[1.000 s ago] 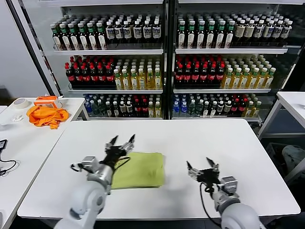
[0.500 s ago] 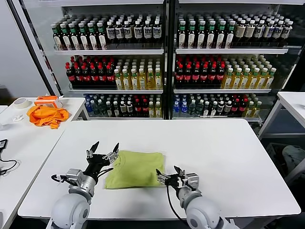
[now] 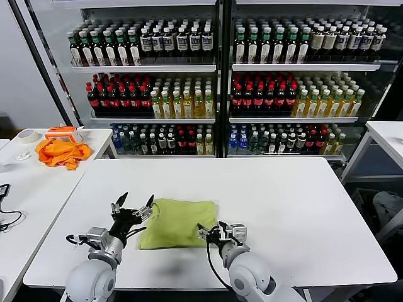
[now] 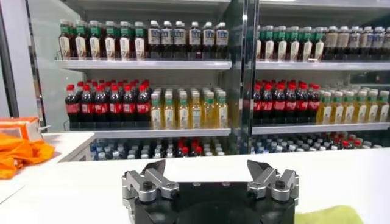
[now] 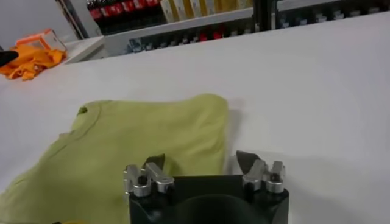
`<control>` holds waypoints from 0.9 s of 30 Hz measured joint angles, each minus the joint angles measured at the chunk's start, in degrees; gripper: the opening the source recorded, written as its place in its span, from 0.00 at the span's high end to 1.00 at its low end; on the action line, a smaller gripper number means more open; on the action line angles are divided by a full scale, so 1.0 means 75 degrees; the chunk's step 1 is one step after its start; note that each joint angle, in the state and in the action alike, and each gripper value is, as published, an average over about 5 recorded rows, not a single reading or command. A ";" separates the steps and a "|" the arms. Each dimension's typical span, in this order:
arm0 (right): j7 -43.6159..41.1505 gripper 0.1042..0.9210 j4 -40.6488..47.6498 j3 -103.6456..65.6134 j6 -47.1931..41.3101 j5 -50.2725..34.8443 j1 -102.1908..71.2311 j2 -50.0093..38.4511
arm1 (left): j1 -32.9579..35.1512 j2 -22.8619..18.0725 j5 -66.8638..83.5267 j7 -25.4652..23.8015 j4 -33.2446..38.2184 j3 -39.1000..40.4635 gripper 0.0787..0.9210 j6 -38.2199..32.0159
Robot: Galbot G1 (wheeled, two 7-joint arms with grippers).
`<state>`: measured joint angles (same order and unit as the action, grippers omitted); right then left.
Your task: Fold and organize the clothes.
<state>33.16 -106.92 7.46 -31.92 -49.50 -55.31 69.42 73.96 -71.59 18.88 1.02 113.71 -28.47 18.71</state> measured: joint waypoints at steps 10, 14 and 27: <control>0.0276 0.58 0.0161 0.0100 -0.0019 -0.0367 0.0101 0.0141 | 0.0073 -0.0072 -0.0082 -0.0035 -0.0042 -0.0046 0.12 -0.0018; 0.0274 0.73 0.0198 0.0121 0.0046 -0.0361 0.0097 0.0130 | 0.0101 -0.0099 -0.0105 -0.0039 -0.0052 -0.0048 0.12 -0.0020; -0.0131 0.99 -0.0423 -0.0238 0.0114 0.0279 -0.0132 -0.0354 | 0.0026 0.0019 -0.0123 -0.0031 -0.0113 -0.0029 0.12 -0.0188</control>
<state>32.17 -110.09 5.68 -31.07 -47.41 -56.31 66.77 74.16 -71.45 17.96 0.79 112.87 -28.69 17.30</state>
